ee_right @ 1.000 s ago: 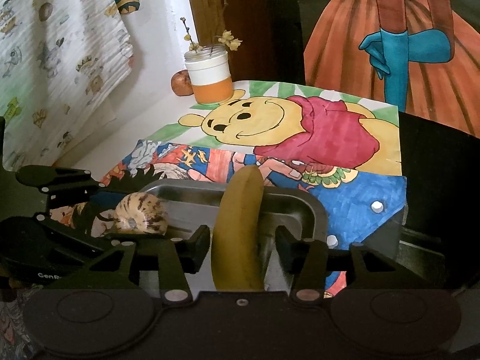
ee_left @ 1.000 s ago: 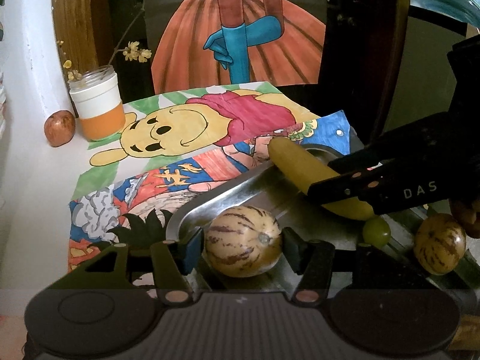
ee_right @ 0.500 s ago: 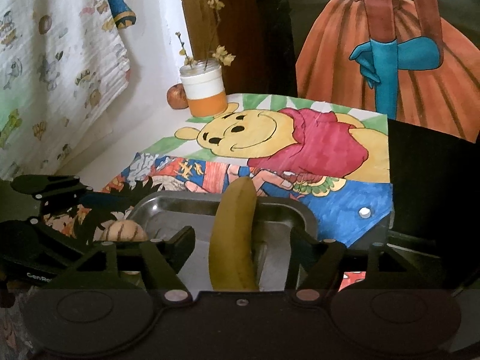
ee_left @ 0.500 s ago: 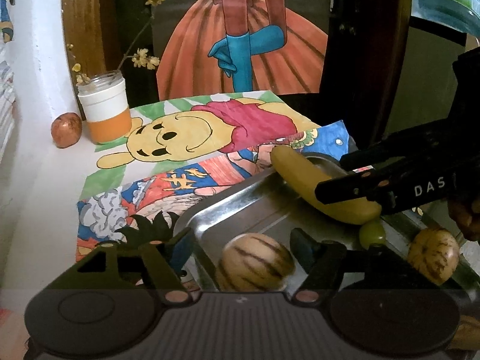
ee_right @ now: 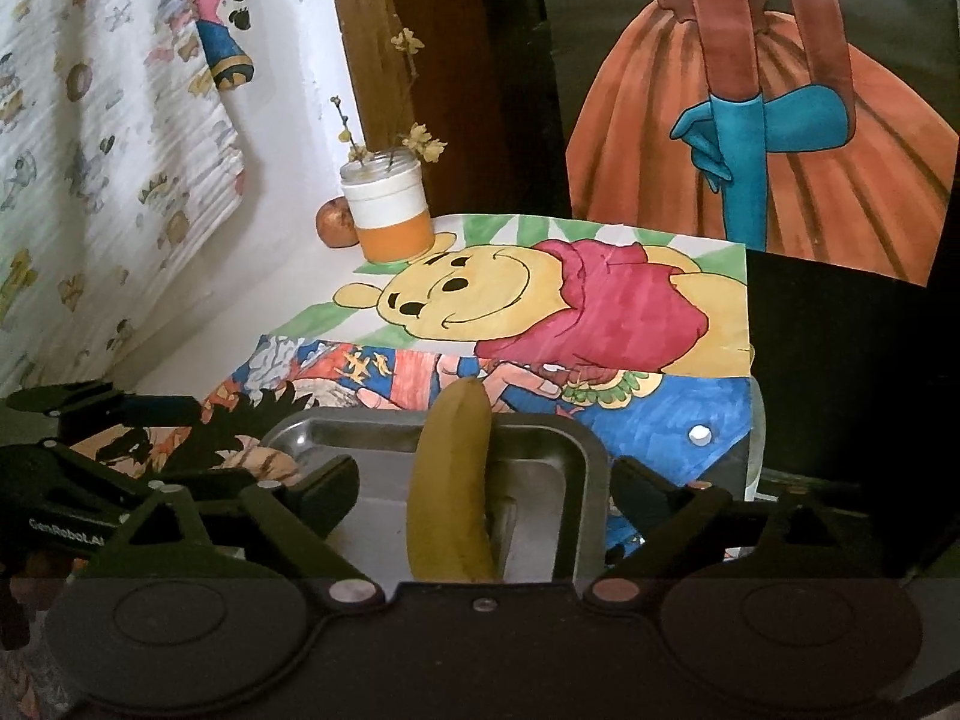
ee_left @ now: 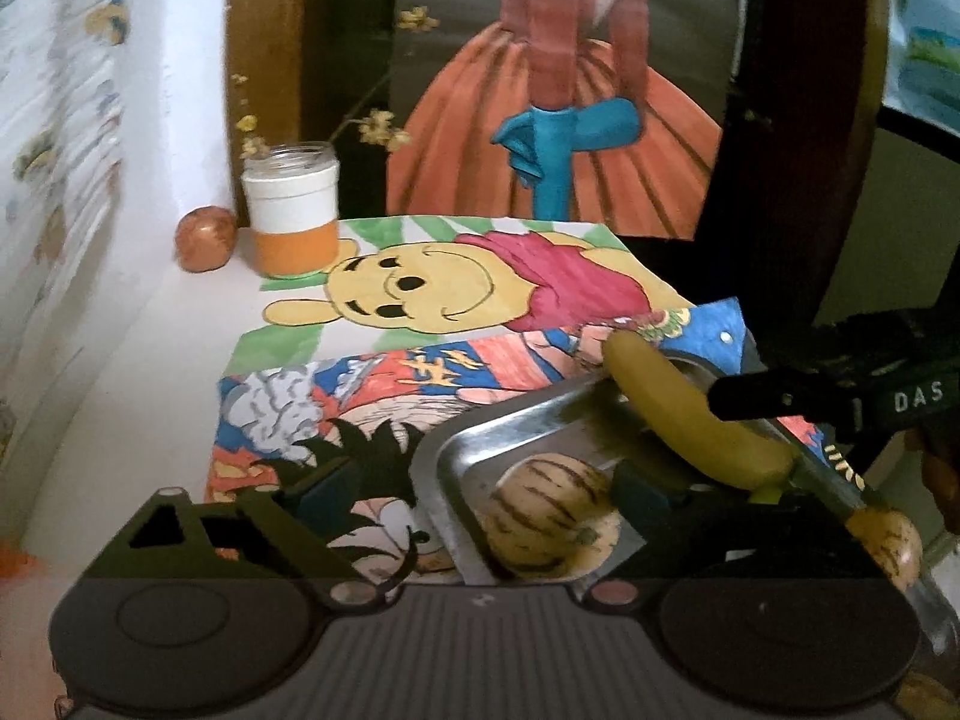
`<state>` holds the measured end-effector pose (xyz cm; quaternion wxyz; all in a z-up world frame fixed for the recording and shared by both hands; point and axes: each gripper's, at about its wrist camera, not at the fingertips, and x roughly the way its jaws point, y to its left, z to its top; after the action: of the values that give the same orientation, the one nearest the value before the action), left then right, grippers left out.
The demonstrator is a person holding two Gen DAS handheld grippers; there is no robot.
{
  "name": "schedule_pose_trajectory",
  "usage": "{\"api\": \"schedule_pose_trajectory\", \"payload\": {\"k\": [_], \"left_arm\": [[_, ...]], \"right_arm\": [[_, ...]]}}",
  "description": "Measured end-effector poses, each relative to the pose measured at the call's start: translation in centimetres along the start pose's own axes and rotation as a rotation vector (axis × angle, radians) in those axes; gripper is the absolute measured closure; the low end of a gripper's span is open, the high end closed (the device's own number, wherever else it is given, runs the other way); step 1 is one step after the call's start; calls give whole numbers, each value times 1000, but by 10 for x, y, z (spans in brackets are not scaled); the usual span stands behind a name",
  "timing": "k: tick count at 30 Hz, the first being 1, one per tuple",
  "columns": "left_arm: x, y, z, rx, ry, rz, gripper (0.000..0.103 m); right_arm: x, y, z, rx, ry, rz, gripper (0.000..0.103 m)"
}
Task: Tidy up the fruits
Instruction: 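Lower the striped gourd into the tray with the left gripper while the right lowers the banana, then open the left gripper on the gourd while the right releases the banana in the tray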
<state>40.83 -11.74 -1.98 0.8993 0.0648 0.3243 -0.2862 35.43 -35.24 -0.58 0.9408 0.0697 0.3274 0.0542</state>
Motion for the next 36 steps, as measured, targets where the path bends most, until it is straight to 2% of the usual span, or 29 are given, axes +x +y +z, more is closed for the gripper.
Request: {"api": "schedule_pose_trajectory", "payload": {"k": [7, 19, 36], "left_arm": [[-7, 7, -3, -60, -24, 25, 0], [-10, 8, -10, -147, -48, 95, 0], [-17, 1, -9, -126, -58, 137, 0]], "right_arm": [[-1, 0, -2, 14, -2, 3, 1], [-3, 1, -3, 36, 5, -7, 1], [-6, 5, -5, 39, 28, -27, 1]]}}
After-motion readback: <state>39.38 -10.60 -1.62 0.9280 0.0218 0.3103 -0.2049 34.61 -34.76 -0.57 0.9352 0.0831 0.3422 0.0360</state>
